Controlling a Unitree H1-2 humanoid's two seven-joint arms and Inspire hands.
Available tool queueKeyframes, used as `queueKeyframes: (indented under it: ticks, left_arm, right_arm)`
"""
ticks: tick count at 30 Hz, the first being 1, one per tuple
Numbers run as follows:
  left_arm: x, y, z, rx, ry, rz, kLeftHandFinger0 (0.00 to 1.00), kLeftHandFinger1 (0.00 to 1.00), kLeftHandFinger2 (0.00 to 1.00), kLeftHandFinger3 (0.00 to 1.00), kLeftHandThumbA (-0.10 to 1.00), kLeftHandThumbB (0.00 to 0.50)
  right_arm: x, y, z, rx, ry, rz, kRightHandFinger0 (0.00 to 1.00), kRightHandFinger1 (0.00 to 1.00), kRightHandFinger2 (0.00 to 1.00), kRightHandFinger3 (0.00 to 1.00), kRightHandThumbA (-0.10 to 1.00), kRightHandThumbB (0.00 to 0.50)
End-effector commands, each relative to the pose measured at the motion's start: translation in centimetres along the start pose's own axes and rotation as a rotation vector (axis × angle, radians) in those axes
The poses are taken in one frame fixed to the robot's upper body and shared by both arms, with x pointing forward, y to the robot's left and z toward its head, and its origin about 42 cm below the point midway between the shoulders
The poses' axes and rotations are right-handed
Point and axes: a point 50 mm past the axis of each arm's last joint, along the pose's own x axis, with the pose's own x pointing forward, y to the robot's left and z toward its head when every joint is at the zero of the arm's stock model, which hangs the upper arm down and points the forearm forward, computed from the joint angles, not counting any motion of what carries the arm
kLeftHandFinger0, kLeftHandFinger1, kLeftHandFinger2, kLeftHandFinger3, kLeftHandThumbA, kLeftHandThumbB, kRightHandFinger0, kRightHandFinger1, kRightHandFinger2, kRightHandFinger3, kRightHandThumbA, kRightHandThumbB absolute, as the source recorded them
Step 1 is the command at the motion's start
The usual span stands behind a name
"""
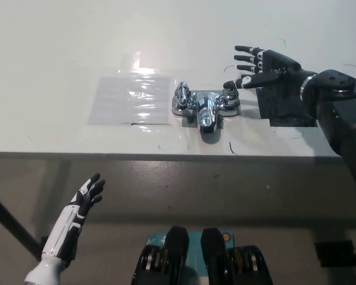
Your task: The faucet is at the center of the desk and the robot turn off the faucet by turning the right faucet handle using the right hand
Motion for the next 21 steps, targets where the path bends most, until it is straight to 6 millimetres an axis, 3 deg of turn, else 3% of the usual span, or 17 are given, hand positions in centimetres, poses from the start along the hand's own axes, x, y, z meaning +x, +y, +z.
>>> queueKeyframes:
  ticks: [1,9,13,15,21]
  left_arm:
    - [0.7,0.5,1.2,0.047,-0.061,-0.019,1.00,1.00,1.00,1.00,1.00,0.450]
    - [0.9,0.6,1.1,0.032,-0.067,-0.017,1.00,1.00,1.00,1.00,1.00,0.442]
    - [0.9,0.7,1.1,0.036,-0.066,-0.019,1.00,1.00,1.00,1.00,1.00,0.446]
    - [0.9,0.7,1.1,0.039,-0.066,-0.019,1.00,1.00,1.00,1.00,1.00,0.442]
    - [1.0,0.7,1.2,0.047,-0.072,-0.018,1.00,1.00,1.00,1.00,1.00,0.432]
  right_arm:
    - [0.6,1.2,1.9,0.002,-0.051,0.048,1.00,1.00,1.00,1.00,1.00,0.491]
    - [0.9,2.0,0.5,-0.002,-0.042,0.060,1.00,1.00,1.00,1.00,1.00,0.470]
    - [1.1,3.0,-0.8,-0.014,-0.026,0.103,1.00,1.00,1.00,1.00,1.00,0.496]
    - [1.1,3.4,-1.2,0.000,-0.032,0.129,1.00,1.00,1.00,1.00,1.00,0.474]
    - [1.5,4.8,-1.3,0.029,-0.062,0.184,1.00,1.00,1.00,1.00,1.00,0.487]
